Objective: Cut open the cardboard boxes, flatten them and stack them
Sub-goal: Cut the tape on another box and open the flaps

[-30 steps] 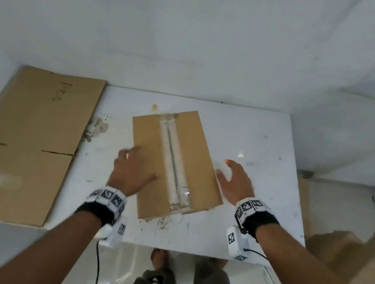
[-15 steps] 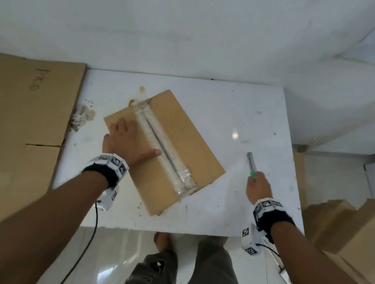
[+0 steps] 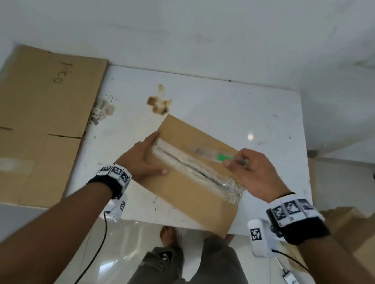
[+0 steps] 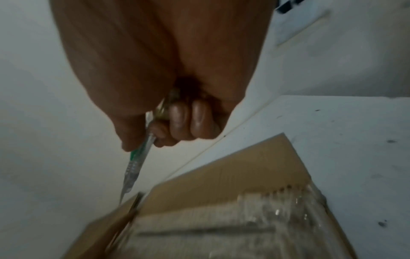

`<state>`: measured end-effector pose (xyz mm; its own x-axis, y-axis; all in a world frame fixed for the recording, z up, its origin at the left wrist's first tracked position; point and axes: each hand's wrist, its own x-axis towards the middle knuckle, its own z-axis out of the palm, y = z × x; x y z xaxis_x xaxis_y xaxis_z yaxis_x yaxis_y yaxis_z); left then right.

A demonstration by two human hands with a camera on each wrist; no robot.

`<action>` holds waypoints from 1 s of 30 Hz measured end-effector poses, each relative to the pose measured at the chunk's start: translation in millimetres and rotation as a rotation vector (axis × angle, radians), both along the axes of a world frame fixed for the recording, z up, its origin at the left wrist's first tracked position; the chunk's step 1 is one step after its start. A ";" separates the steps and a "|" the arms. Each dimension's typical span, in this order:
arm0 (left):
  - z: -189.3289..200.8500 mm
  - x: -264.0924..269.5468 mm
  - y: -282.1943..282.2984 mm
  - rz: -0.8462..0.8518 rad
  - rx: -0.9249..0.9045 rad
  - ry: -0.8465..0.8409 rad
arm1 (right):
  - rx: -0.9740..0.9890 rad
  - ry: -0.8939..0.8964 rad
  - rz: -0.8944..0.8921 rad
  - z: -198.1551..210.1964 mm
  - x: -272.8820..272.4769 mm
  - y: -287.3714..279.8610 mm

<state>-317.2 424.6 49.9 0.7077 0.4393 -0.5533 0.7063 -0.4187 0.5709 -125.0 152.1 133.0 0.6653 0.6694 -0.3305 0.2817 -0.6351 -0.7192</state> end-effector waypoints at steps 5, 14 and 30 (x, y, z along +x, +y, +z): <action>-14.7 -20.0 -38.5 0.175 0.049 -0.084 | -0.020 -0.150 0.206 -12.4 -35.9 32.2; -26.0 -42.0 -50.2 0.280 0.129 -0.047 | -0.061 -0.396 0.591 -27.8 -46.6 81.0; -41.7 -51.4 -33.3 0.235 0.035 -0.249 | -0.302 -0.466 0.645 -14.3 -44.0 94.3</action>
